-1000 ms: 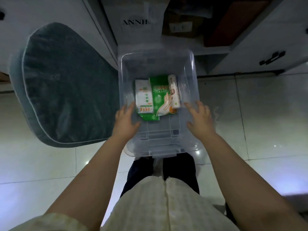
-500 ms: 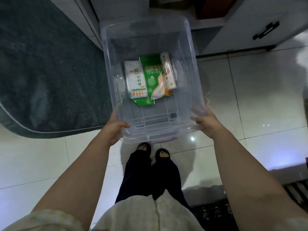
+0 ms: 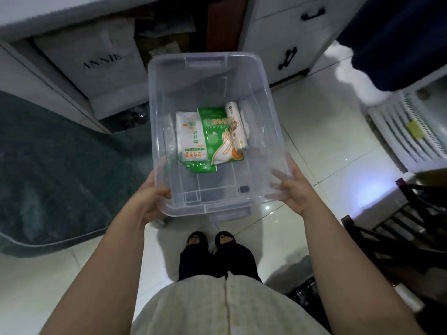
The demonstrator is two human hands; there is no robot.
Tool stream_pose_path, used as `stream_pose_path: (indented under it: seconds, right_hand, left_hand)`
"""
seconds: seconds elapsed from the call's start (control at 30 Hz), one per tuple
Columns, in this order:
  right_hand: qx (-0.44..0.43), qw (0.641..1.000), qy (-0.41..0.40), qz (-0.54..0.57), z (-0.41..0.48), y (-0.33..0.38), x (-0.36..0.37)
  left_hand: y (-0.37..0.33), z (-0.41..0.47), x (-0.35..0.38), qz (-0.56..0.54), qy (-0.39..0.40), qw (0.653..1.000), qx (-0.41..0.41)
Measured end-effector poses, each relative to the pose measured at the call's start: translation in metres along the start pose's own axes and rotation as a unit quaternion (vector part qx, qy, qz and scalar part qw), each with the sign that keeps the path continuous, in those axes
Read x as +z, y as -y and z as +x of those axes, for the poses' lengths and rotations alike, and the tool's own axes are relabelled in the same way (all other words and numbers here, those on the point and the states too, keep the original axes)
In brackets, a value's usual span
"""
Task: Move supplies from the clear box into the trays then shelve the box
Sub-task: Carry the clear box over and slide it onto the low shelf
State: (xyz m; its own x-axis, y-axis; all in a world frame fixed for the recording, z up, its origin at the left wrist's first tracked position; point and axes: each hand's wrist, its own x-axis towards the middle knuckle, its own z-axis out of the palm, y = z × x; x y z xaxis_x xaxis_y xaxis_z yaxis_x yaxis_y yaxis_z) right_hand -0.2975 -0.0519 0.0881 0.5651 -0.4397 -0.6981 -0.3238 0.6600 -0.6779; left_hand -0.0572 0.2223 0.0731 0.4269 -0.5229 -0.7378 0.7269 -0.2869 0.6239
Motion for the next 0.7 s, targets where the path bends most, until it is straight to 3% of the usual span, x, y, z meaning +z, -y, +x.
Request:
stream_pose_path:
  seconds: [0.3, 0.47, 0.7]
  right_hand:
    - [-0.137, 0.976, -0.141, 0.089, -0.087, 0.079, -0.117]
    - [-0.190, 0.954, -0.192, 0.131, -0.093, 0.129, -0.211]
    - [-0.219, 0.948, -0.177, 0.145, -0.074, 0.208, -0.347]
  left_hand:
    - [-0.076, 0.022, 0.186, 0.058, 0.175, 0.979, 0.086]
    - [-0.100, 0.061, 0.316, 0.009, 0.211, 0.972, 0.099]
    - [-0.123, 0.098, 0.494, 0.060, 0.221, 0.968, 0.097]
